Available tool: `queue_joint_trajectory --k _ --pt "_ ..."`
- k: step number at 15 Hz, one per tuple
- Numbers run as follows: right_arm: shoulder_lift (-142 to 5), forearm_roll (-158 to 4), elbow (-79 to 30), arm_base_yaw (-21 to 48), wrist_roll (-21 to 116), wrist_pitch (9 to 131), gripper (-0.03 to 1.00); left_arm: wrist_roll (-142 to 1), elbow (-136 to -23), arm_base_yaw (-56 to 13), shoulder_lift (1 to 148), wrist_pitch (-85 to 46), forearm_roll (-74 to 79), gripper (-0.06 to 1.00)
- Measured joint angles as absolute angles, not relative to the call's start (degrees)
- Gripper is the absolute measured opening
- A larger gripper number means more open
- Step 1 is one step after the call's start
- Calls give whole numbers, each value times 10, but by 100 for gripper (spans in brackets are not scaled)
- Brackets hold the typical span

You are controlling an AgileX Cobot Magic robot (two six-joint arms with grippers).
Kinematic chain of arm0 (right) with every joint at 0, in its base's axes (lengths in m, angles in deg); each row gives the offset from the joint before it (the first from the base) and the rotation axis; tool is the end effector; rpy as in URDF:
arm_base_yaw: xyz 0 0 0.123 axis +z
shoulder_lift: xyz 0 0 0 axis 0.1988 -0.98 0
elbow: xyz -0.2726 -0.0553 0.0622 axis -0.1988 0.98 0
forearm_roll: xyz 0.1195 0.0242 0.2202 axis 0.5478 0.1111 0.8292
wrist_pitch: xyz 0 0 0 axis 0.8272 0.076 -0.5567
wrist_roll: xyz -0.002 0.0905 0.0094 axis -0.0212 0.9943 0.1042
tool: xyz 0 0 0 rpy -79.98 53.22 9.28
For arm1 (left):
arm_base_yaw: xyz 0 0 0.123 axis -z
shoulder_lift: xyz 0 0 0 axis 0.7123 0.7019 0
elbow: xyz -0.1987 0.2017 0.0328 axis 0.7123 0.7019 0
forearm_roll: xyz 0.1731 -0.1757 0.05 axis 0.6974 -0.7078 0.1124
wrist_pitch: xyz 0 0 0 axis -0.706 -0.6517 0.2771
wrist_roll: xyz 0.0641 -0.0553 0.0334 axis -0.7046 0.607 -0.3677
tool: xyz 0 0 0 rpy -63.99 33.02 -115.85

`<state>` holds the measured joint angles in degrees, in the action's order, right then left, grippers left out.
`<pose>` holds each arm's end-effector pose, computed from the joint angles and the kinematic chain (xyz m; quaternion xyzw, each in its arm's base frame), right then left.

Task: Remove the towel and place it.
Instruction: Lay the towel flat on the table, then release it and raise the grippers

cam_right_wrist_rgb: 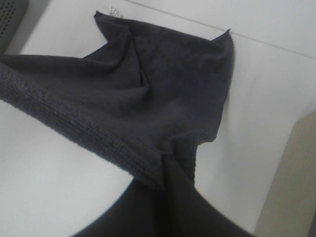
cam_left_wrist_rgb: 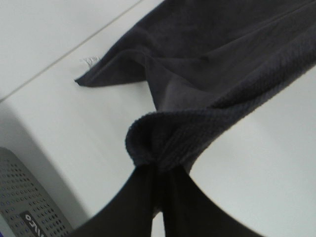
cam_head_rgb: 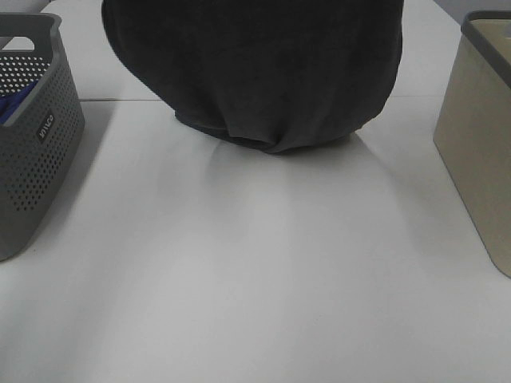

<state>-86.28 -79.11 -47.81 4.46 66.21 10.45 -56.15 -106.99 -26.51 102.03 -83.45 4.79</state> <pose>0.3180 0.0995 0.4304 -0.1630 0.9282 0.0835 0.3239 0.3566 -0.1398 0.3901 0.3032 0.9027 -0.0978 0.2892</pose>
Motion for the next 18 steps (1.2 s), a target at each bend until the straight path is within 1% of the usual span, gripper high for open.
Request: queue_joint_trajectory --k 1,2,4,6,10,11,12,18 --pt "-832 -778 -439 47 662 105 1 -571 -1017 -264 974 -833 39 1" --pt "-819 -774 -426 49 662 106 1 -572 -998 -263 953 -832 35 1" --pt "-764 -742 -380 50 662 108 1 -576 -927 -262 865 -827 24 1" --pt "-726 -710 -338 50 662 109 1 -575 -872 -261 819 -822 18 1" --pt "-678 -682 -249 50 664 110 1 -574 -796 -261 795 -818 -1 1" --pt "-648 -678 -200 50 666 111 1 -574 -755 -261 778 -817 -27 1" --pt "-626 -674 -172 50 667 112 1 -574 -743 -261 773 -817 -35 1" --pt "-552 -649 -54 50 695 113 1 -578 -582 -261 731 -814 -114 1"
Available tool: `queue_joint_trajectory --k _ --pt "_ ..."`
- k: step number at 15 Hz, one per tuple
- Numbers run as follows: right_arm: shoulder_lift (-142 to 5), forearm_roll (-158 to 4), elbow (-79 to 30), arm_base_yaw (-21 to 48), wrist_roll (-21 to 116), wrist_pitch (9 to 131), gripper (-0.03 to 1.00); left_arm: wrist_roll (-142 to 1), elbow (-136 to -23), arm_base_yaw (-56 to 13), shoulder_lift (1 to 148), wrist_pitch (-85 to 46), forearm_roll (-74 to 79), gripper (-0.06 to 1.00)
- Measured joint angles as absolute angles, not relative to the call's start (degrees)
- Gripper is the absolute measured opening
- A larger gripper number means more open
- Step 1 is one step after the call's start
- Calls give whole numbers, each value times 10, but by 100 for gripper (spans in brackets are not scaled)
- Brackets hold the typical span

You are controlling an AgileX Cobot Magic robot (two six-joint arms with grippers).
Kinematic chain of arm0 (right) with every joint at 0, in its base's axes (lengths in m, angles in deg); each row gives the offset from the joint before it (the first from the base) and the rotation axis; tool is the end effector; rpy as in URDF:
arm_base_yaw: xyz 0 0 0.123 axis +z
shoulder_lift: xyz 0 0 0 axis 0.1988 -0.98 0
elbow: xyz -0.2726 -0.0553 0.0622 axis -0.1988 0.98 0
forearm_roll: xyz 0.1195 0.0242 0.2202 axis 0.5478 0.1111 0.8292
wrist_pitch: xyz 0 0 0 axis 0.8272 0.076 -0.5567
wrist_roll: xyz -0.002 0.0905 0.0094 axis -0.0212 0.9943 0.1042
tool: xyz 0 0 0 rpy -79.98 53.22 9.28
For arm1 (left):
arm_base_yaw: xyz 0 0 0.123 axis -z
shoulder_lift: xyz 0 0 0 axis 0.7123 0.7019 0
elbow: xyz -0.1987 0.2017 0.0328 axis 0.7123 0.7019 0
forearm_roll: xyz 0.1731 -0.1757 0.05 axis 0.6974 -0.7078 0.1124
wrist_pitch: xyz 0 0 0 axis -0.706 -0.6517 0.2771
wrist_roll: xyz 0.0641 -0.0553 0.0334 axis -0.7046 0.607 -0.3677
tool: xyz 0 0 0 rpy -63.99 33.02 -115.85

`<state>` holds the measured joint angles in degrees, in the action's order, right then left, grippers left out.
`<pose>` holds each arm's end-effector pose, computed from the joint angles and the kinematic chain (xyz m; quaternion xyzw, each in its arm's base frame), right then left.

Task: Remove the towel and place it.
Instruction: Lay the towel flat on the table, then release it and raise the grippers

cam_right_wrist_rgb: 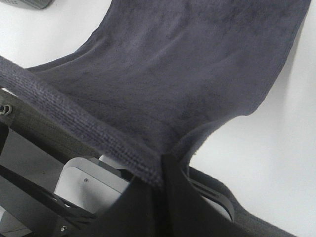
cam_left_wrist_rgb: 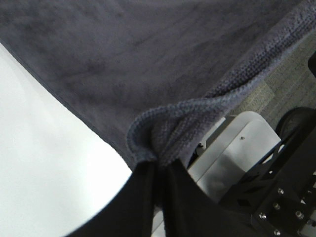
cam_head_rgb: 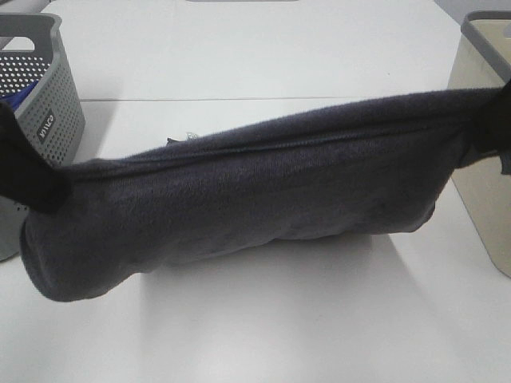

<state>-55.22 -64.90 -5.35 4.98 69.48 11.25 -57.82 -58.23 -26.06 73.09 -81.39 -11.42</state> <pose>0.1660 0.0790 0.3603 -0.1207 0.9481 0.2022 0.2135 0.2010 -0.1114 0.3104 0.2688 0.9258 -0.2270 0.1384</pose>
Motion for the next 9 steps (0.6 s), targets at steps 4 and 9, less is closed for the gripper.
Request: queue_joint_trajectory --k 4,9 --pt "-535 -627 18 50 704 113 1 -578 -507 -262 730 -814 -154 1" --pt "-534 -583 133 49 707 116 1 -551 -433 -264 730 -819 -176 1"
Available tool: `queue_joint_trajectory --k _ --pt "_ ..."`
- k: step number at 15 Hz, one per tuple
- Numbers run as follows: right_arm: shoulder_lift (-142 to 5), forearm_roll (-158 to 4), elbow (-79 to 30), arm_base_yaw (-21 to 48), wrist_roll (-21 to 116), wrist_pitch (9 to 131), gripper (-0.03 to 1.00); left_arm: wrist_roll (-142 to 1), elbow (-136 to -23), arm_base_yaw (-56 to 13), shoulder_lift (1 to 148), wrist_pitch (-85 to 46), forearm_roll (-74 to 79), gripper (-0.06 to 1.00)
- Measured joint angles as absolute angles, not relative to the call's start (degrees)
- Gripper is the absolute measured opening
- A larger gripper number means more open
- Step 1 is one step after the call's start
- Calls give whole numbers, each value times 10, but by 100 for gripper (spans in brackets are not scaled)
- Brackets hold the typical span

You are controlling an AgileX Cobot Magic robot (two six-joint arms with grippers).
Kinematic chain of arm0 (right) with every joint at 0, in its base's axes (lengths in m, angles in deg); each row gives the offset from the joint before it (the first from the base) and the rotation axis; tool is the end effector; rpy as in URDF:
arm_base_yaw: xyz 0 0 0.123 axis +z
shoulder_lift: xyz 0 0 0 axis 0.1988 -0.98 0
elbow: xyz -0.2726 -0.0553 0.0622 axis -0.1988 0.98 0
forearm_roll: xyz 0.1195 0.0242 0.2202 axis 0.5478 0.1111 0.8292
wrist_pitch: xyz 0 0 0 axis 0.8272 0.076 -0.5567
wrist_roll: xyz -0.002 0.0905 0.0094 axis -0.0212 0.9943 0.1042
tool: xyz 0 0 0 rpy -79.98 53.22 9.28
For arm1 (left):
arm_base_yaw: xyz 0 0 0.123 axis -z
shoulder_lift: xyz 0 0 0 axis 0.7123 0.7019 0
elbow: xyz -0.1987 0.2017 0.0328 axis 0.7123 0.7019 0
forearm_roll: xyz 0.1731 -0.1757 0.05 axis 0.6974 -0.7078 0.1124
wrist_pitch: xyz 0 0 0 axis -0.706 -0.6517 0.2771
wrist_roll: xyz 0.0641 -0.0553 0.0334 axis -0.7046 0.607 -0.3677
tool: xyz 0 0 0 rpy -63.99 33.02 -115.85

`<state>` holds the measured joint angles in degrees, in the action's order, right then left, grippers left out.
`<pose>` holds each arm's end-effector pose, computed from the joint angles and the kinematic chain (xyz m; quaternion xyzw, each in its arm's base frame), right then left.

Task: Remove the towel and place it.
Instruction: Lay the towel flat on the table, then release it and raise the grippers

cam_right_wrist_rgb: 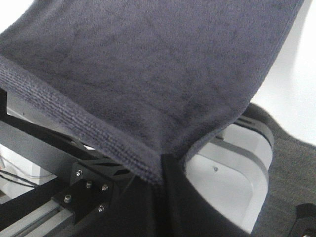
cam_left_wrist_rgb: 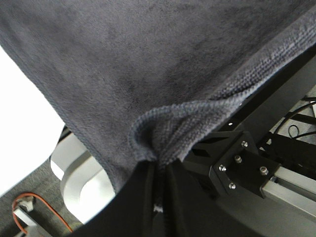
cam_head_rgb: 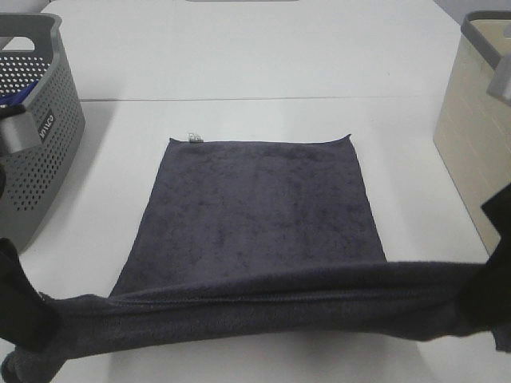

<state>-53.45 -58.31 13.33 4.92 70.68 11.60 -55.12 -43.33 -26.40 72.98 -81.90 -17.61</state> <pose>0.1376 0.0797 0.2778 -0.0710 0.9680 0.2318 0.0647 0.1684 -0.1071 0.2467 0.1964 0.9436 -0.2666 0.0041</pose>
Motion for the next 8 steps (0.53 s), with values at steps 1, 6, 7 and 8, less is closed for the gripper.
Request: queue_joint_trajectory --k 1,6,7,8 --pt "-534 -579 152 49 707 117 1 -540 -431 -264 730 -822 -177 1" --pt "-573 -576 194 48 699 127 1 -530 -416 -245 769 -828 -188 1" --pt "-580 -584 195 47 697 126 1 -529 -411 -222 783 -825 -186 1" --pt "-583 -596 196 47 695 124 1 -525 -409 -194 799 -812 -181 1"
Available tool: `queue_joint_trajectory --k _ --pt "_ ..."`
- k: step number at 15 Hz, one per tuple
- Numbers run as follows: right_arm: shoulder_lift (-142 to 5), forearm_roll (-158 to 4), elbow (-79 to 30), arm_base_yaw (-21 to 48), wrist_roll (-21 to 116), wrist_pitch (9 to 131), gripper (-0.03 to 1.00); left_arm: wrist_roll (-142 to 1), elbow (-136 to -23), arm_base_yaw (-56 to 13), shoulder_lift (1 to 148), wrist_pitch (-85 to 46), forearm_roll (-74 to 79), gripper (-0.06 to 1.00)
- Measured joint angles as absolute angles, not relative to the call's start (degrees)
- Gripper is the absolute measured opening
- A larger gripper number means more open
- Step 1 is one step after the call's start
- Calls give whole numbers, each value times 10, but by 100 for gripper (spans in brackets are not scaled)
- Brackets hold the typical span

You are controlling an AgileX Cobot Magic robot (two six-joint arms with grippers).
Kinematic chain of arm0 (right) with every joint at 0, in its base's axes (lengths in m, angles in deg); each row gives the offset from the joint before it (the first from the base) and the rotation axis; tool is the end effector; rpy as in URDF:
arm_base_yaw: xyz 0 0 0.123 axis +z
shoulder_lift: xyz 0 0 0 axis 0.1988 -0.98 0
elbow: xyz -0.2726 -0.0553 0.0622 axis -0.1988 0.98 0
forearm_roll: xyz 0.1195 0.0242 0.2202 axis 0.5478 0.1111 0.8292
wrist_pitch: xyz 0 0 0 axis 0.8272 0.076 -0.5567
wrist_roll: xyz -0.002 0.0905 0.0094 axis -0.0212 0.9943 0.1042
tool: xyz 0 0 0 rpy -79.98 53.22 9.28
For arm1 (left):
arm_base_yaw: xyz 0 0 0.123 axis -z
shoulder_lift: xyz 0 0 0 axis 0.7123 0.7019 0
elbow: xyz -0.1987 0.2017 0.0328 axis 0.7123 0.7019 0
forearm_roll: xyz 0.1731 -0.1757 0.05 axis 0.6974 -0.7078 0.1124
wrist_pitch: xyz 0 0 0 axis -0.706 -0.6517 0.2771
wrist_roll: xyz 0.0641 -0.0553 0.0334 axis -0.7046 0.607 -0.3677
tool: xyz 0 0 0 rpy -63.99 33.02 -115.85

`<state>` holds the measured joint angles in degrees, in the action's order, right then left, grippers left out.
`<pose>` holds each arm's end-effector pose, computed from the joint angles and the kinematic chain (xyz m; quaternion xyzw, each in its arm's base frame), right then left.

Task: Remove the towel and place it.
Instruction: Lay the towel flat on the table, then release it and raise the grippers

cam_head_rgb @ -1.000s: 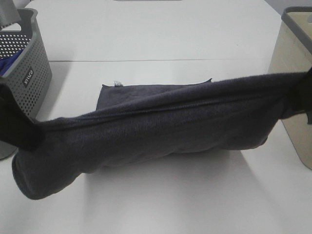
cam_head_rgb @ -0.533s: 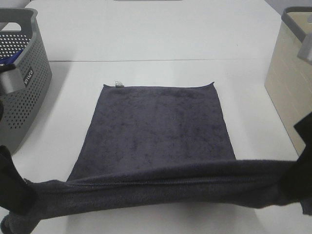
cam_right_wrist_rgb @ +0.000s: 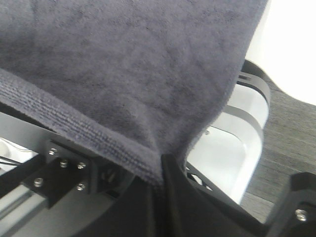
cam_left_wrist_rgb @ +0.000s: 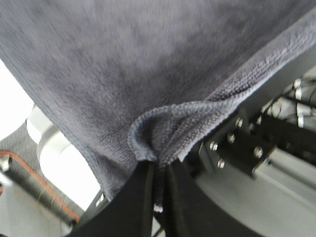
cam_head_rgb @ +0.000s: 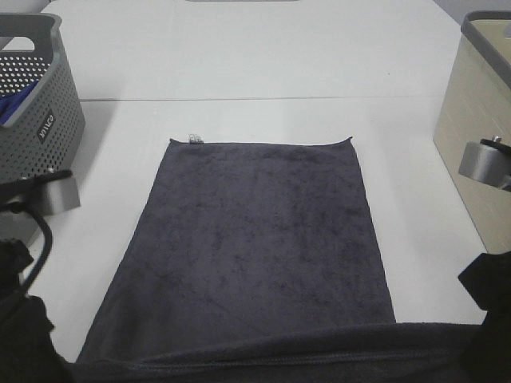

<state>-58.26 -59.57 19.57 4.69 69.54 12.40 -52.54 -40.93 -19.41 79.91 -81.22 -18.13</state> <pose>0.1364 0.0767 0.2360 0.0617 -0.9773 -0.2018 0.0162 0.1601 -0.1301 0.2133 -0.2080 -0.9408 0.2522 0.0893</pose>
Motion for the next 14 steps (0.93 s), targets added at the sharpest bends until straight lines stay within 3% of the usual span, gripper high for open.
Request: queue_joint_trajectory --k 8,14 --pt "-589 -630 200 43 694 114 1 -505 -409 -81 914 -743 -162 1" --pt "-612 -631 243 42 691 115 1 -505 -409 -71 922 -734 -162 1"
